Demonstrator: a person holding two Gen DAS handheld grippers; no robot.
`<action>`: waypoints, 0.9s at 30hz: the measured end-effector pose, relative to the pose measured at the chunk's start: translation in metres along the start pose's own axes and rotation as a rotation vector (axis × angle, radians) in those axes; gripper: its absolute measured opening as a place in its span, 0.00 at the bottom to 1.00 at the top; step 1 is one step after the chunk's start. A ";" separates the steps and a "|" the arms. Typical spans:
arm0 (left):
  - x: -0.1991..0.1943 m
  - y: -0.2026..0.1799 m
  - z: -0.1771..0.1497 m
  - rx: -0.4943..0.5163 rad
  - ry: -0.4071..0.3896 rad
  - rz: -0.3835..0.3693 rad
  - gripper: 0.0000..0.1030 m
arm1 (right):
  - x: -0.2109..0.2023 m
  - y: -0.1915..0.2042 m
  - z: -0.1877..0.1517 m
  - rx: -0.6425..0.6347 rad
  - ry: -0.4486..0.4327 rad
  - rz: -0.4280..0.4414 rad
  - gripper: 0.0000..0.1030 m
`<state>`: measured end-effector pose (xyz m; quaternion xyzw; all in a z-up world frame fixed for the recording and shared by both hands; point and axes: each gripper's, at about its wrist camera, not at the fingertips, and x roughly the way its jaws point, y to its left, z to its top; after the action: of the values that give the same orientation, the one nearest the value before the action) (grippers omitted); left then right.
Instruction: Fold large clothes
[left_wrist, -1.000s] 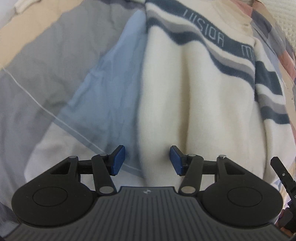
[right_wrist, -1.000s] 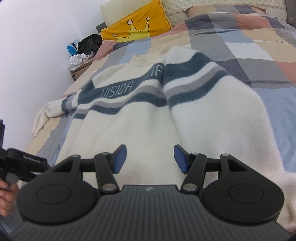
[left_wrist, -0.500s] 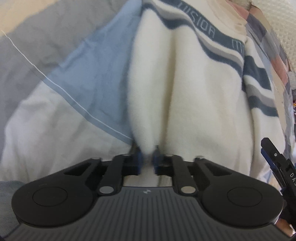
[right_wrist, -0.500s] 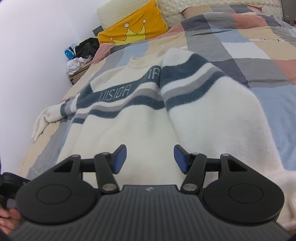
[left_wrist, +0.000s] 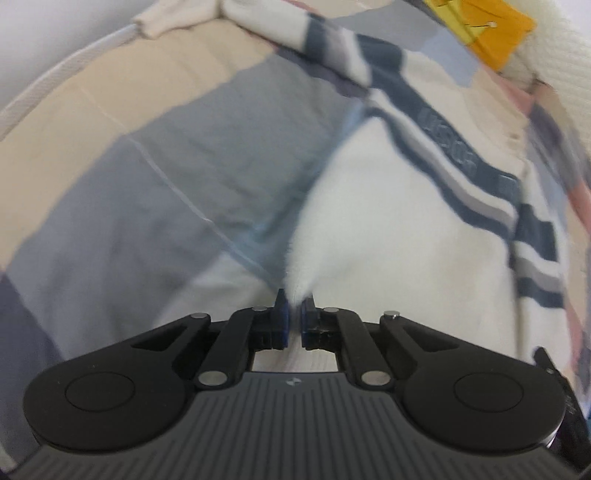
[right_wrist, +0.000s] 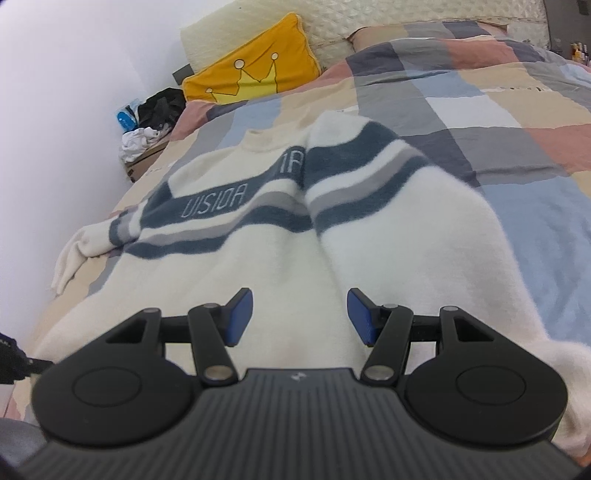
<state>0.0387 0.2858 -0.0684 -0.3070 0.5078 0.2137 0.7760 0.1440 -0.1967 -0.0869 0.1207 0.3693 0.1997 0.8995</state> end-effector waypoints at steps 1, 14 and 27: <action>0.001 0.000 0.001 0.004 0.003 0.014 0.07 | 0.001 0.001 0.000 -0.004 0.003 0.003 0.57; -0.005 -0.035 -0.014 0.215 -0.015 0.109 0.32 | 0.001 -0.003 0.001 0.008 0.004 0.000 0.57; -0.023 -0.140 -0.019 0.468 -0.154 0.015 0.45 | -0.016 -0.014 0.012 0.028 -0.090 -0.069 0.57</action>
<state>0.1070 0.1715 -0.0169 -0.0977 0.4852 0.1188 0.8608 0.1464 -0.2175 -0.0740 0.1293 0.3350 0.1576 0.9199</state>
